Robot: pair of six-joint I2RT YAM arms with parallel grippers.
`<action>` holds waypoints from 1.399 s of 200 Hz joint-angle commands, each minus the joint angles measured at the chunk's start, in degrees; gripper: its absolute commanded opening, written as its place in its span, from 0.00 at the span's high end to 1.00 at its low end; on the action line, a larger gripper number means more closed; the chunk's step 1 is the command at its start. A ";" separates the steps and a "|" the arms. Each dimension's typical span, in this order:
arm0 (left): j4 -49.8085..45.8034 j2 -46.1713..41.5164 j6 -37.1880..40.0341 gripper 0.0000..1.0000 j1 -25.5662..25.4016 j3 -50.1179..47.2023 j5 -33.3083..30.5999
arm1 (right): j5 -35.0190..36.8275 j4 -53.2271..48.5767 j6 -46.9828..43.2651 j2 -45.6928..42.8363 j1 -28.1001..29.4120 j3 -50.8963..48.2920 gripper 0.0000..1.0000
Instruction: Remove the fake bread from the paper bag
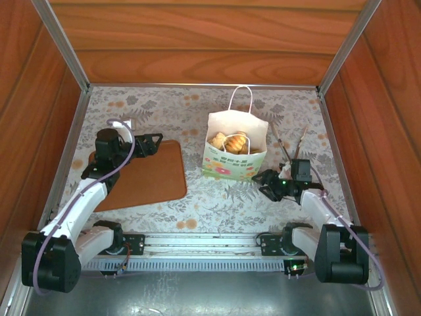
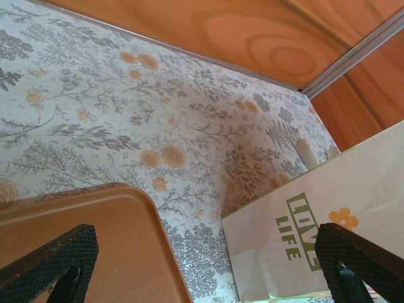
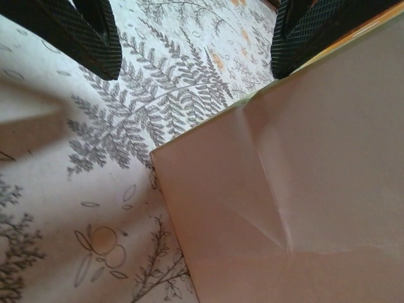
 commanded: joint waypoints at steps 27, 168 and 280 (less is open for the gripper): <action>-2.26 -2.74 1.69 0.06 -0.50 1.02 -1.73 | -5.32 11.74 -1.01 4.87 1.44 1.10 0.33; -15.18 16.28 1.73 0.21 -11.13 29.31 2.06 | -1.48 29.19 -4.07 20.31 6.93 5.92 0.33; -26.13 46.33 -3.02 0.31 -10.88 65.89 9.82 | -5.77 28.00 -7.24 33.30 7.08 18.64 0.33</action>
